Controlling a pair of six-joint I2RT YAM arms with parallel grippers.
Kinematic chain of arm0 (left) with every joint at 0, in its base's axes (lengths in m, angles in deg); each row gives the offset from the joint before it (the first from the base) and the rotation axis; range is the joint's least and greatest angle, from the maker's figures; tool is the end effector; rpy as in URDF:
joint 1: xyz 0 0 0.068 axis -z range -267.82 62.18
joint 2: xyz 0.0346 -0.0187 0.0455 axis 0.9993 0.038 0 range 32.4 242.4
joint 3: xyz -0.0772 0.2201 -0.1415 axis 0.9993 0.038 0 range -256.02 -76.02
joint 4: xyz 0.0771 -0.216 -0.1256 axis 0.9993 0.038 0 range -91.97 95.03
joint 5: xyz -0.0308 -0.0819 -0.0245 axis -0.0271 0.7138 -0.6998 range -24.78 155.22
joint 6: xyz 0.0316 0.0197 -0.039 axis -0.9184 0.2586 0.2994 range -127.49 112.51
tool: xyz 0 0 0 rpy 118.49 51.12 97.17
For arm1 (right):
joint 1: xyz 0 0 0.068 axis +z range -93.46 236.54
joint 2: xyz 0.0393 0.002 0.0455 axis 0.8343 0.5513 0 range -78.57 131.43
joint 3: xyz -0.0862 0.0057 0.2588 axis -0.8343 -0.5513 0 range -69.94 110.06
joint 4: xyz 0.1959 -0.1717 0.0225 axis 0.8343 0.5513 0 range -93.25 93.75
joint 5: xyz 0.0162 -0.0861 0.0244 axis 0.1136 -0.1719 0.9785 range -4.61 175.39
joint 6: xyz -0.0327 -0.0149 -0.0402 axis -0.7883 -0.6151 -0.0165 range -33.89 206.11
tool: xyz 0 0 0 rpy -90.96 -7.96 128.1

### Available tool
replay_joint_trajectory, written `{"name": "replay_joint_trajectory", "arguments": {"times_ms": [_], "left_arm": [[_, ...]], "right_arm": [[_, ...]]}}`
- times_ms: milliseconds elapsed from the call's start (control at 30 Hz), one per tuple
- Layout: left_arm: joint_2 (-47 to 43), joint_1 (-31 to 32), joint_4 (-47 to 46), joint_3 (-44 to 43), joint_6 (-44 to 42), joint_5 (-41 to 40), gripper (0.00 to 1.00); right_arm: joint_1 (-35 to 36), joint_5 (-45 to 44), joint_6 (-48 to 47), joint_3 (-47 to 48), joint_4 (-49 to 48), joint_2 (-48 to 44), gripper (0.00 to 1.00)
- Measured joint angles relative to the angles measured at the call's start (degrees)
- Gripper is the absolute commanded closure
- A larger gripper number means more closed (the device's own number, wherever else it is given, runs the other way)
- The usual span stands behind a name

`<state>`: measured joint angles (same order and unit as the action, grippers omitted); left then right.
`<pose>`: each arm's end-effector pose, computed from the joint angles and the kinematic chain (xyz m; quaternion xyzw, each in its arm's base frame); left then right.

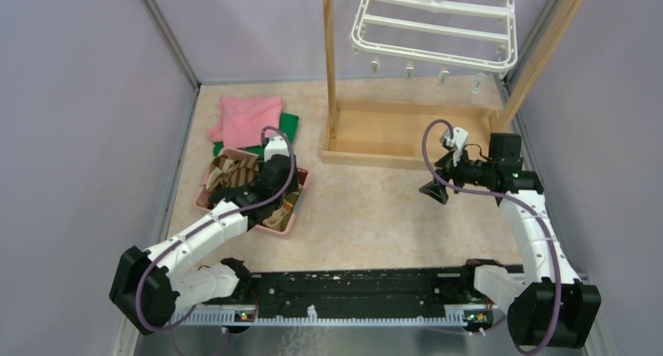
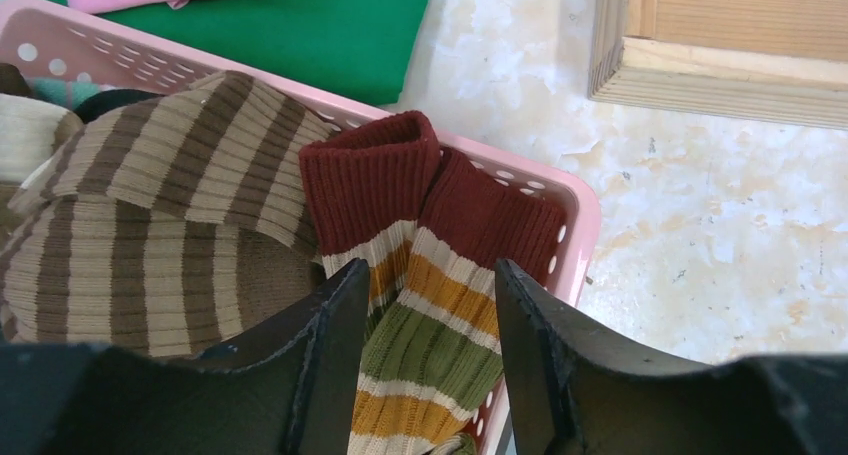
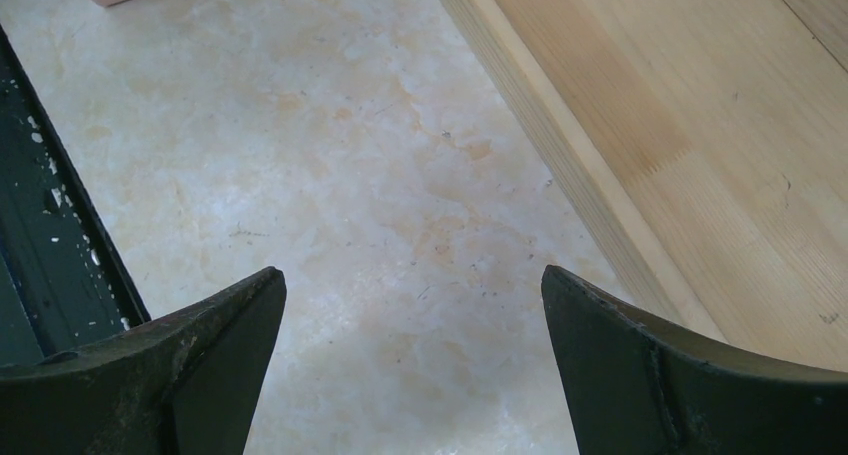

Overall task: Clip the socks to the hanger
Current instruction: Pick up the sock from the bin.

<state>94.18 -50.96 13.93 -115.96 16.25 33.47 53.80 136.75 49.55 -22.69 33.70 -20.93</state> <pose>0.1931 -0.1213 0.2468 -0.0210 0.8716 -0.0018 0.4897 0.1969 0.0183 0.2805 -0.3949 0.7574 0.2700 0.4444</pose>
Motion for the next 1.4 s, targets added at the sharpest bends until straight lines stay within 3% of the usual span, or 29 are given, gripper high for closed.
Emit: {"name": "replay_joint_trajectory", "arguments": {"times_ms": [833, 1100, 1200, 1333, 1400], "left_arm": [[5.18, 0.00, 2.38, 1.57, 2.93, 1.20, 0.53], [8.55, 0.00, 5.31, -1.33, 2.82, -1.97, 0.54], [9.38, 0.00, 5.38, -1.79, 2.45, -3.10, 0.69], [11.26, 0.00, 5.81, -2.43, 1.90, -3.67, 1.00], [11.56, 0.00, 6.73, -2.93, 1.84, -3.52, 1.00]], "right_arm": [[0.00, -1.90, -2.05, 0.00, 2.21, 3.26, 0.01], [0.02, -1.95, -2.10, 0.00, 2.58, 3.26, 0.01], [0.13, -1.92, -2.27, 0.00, 2.78, 3.26, 0.02], [0.39, -1.75, -2.36, 0.00, 2.99, 3.26, 0.01], [0.39, -1.60, -2.40, 0.00, 3.02, 3.26, 0.01]]}}
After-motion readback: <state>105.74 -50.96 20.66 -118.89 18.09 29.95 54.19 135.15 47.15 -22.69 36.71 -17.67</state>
